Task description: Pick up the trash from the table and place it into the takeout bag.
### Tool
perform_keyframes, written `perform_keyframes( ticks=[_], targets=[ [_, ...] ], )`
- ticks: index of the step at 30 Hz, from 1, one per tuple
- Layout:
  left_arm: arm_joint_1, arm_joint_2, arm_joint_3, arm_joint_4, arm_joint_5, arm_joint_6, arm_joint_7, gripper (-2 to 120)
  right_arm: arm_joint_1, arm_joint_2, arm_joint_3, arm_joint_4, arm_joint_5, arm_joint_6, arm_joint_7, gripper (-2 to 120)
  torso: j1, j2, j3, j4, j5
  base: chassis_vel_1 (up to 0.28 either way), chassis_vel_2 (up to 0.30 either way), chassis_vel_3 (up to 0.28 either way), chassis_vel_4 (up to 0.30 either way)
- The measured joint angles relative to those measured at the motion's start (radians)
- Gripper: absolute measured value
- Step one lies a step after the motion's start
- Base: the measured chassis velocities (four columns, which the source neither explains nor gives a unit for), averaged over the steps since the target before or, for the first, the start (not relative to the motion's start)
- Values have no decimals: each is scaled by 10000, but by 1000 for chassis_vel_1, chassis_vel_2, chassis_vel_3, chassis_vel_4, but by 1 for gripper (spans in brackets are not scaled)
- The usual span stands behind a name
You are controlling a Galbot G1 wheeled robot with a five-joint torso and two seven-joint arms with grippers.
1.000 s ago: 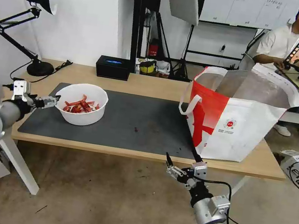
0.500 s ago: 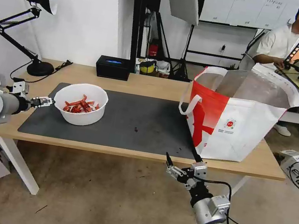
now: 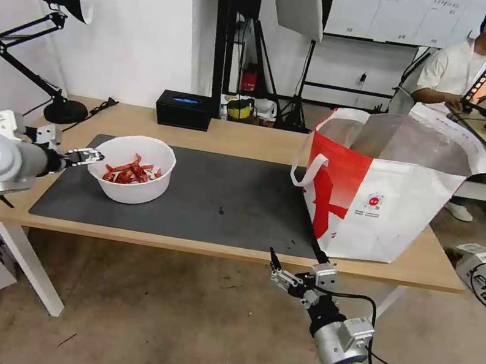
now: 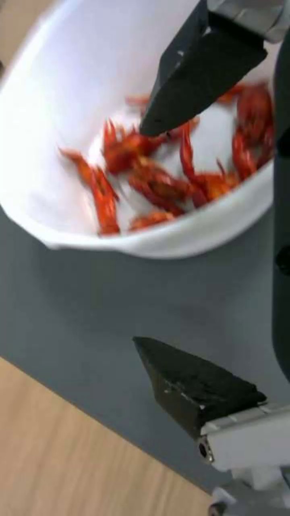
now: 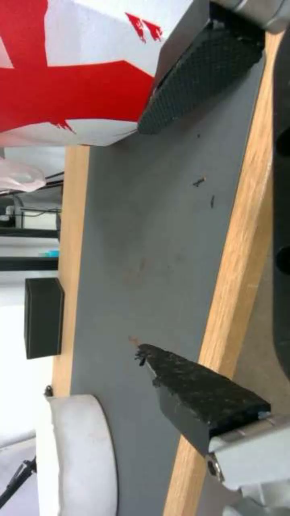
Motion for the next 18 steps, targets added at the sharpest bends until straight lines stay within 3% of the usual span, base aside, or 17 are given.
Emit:
perform_keyframes(
  ticks=[5,13,18],
  targets=[
    [-393,-20,480,349,15,140,-185,100,0,0,0,0,0,0,-1,100,0,-1,0,2,0,0,0,0,0],
    [-1149,112,1152,724,-3,470,50,100,0,0,0,0,0,0,-1,100,-1,0,0,2,0,0,0,0,0],
    [-1528,-39,1548,877,-4,489,-212,100,0,0,0,0,0,0,-1,100,-1,-1,0,0,-1,0,0,0,0]
  ],
)
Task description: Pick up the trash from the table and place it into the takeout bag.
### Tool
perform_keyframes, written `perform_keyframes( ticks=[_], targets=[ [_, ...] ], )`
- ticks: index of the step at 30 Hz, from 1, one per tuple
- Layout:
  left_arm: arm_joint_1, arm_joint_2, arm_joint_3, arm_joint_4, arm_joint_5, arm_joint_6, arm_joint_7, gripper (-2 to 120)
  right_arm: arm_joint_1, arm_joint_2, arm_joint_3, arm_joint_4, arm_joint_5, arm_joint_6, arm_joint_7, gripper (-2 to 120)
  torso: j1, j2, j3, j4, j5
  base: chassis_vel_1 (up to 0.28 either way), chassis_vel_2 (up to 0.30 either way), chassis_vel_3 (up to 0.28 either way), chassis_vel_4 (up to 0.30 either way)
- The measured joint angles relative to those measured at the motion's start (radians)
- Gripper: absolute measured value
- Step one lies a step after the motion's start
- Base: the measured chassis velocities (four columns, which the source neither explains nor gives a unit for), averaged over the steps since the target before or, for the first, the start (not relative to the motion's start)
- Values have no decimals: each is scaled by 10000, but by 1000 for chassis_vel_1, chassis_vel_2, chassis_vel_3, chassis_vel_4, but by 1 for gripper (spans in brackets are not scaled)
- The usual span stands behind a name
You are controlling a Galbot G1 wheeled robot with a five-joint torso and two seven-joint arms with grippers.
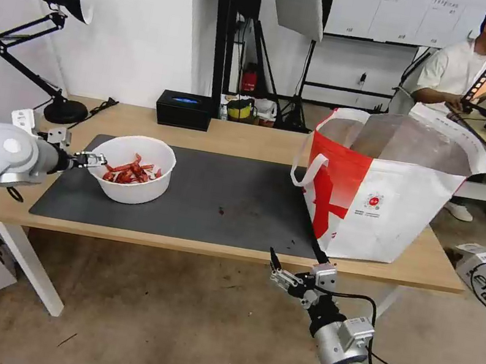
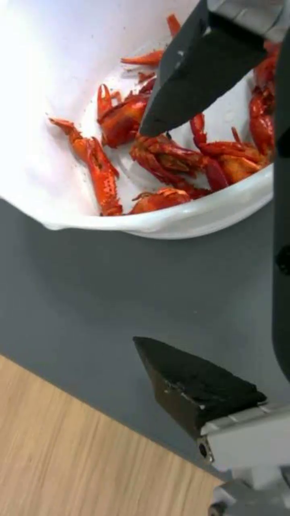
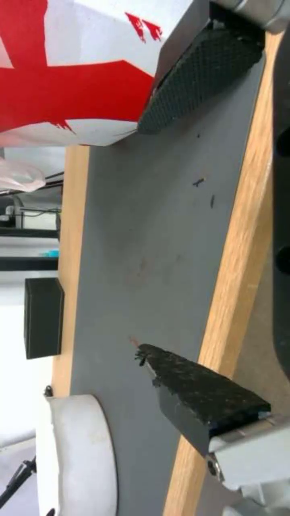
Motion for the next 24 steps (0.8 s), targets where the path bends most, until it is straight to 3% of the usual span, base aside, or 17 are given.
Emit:
perform_keyframes(
  ticks=[10,18,20,22,24],
  targets=[
    [-36,10,214,144,10,0,-105,97,0,0,0,0,0,0,0,100,0,0,-1,1,1,0,0,0,0],
    [-44,30,367,142,63,-19,-106,71,0,0,0,-1,0,0,0,100,0,0,-1,1,1,0,0,0,0],
    [-118,36,457,110,64,-20,-106,59,0,0,0,0,0,0,0,100,0,0,-1,1,1,0,0,0,0],
    [-138,39,492,99,64,-20,-108,56,0,0,0,-1,0,0,0,100,-1,0,-1,1,1,0,0,0,0],
    [-177,50,575,84,64,-20,-114,43,0,0,0,0,0,0,0,100,0,0,-1,1,1,0,0,0,0]
  ],
)
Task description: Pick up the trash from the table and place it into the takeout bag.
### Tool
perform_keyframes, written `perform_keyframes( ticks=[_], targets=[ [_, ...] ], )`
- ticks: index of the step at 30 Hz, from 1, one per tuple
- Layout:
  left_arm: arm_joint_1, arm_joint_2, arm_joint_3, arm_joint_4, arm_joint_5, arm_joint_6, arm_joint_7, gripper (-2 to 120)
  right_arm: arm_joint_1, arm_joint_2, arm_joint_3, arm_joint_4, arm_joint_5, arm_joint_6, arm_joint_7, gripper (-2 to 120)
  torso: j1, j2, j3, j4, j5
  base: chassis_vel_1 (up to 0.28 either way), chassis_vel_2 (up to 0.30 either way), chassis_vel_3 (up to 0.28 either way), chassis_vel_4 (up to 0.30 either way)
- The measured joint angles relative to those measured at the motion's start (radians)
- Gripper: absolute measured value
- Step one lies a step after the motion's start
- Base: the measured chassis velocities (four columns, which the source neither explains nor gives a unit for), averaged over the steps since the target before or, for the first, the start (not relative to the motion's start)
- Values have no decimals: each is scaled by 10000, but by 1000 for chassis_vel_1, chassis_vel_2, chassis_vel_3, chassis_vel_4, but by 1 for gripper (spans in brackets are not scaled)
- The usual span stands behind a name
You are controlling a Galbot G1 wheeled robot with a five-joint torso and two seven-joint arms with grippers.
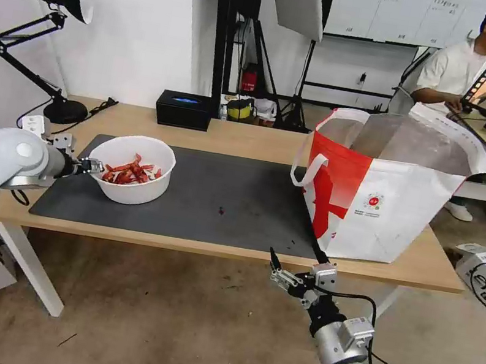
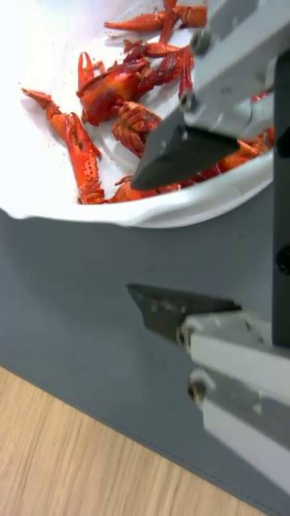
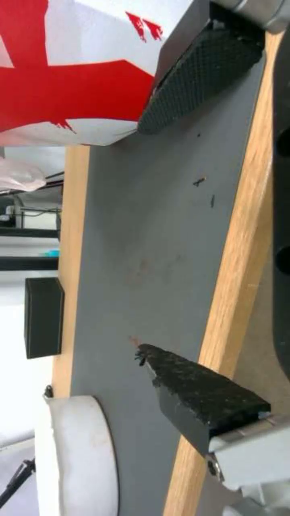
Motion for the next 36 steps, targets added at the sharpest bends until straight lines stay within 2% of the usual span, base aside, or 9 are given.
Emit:
perform_keyframes(
  ticks=[4,6,8,10,13,18,26,34,36],
  targets=[
    [-25,6,64,-8,0,0,-5,33,0,0,0,0,0,0,0,100,0,0,0,1,0,0,0,0,0],
    [-32,-2,139,-19,19,-2,-7,21,0,0,0,0,0,0,0,100,0,0,0,0,0,0,0,0,0],
    [-32,-16,165,-27,24,-3,-10,19,0,0,0,0,0,0,0,100,0,0,0,0,0,0,0,0,0],
    [-27,-42,180,-48,30,-8,-27,9,0,0,0,0,0,0,0,100,0,0,0,0,0,0,0,0,0],
    [26,-48,175,-115,29,-31,-6,0,0,0,0,0,0,0,0,100,0,0,0,0,1,0,0,0,0],
    [180,-37,-28,-241,-3,-46,84,0,0,0,0,0,0,0,0,100,0,0,0,0,-1,0,0,0,0],
    [330,128,-546,-1018,-229,-381,313,0,0,0,0,0,0,0,0,100,0,-1,1,2,-1,0,0,0,0],
    [-785,261,-316,-1715,-778,-547,285,0,0,0,0,0,0,0,0,100,0,0,1,1,0,0,0,0,0],
    [-1722,263,194,-2003,-1050,-687,240,0,0,0,0,-1,0,0,0,100,0,-1,1,2,0,0,0,0,0]
  ],
)
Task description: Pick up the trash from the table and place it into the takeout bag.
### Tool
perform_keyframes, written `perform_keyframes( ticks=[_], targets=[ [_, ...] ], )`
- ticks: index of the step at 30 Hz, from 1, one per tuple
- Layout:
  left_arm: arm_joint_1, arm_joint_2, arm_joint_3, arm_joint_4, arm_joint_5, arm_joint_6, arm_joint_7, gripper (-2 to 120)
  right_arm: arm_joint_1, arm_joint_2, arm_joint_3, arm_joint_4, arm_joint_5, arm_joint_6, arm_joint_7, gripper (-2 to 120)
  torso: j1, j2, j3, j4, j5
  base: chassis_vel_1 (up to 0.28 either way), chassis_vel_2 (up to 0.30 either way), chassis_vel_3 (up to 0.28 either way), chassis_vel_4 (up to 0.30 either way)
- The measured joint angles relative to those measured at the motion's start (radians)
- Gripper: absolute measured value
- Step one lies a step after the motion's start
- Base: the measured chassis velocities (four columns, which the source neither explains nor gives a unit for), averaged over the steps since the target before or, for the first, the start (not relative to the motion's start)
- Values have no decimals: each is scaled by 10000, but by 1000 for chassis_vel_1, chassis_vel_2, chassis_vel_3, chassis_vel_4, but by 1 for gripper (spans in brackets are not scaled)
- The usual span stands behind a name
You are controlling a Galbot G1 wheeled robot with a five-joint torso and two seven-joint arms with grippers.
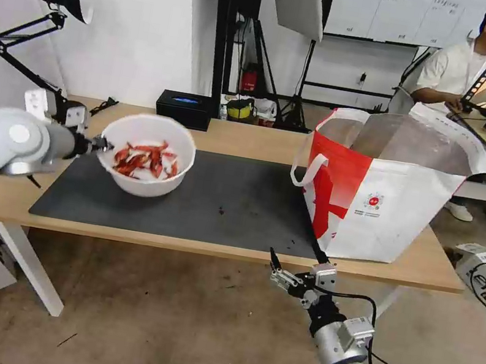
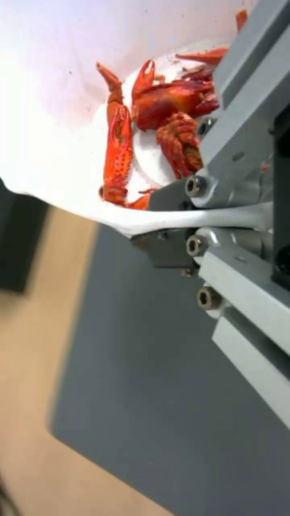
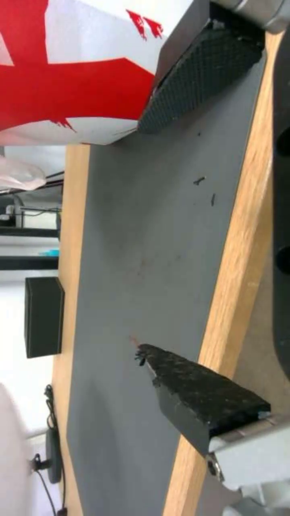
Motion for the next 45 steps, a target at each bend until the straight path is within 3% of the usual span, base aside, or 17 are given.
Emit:
perform_keyframes(
  ticks=[5,10,15,16,18,23,33,39,45],
  targets=[
    [-2046,-582,1370,-626,-845,-196,-459,0,0,0,0,0,0,1,1,100,0,0,0,-2,1,0,0,0,0],
    [-3827,-1312,2446,-688,-1244,-294,-871,0,0,0,0,0,0,0,2,100,1,0,0,-5,6,0,0,0,0],
    [-5309,-2628,3548,135,-1408,-358,-1243,0,1,0,-1,0,-1,1,-2,100,1,-1,0,0,2,0,0,0,0],
    [-5309,-2628,3548,135,-1408,-358,-1243,0,1,0,-1,0,-1,1,-2,100,1,-1,0,0,2,0,0,0,0],
    [-5822,-3168,4069,555,-1409,-399,-1250,0,2,0,0,0,0,1,1,100,3,-1,1,-8,3,0,0,0,0],
    [-6251,-4030,4494,1128,-1376,-445,-1299,0,1,0,0,0,0,1,-1,100,1,-1,0,-1,-1,0,0,0,0],
    [-6844,-6466,4814,2546,-1056,-757,-1500,0,1,0,0,-1,-1,1,0,100,2,-1,1,-2,3,0,0,0,0],
    [-6917,-8218,4872,3932,-163,-1725,-2004,0,1,0,0,0,0,1,-2,100,1,-1,1,-4,4,0,0,0,0],
    [-6655,-9202,5100,4635,836,-2533,-2221,0,1,0,0,0,0,1,-2,100,1,-1,-1,-4,3,0,0,0,0]
  ],
)
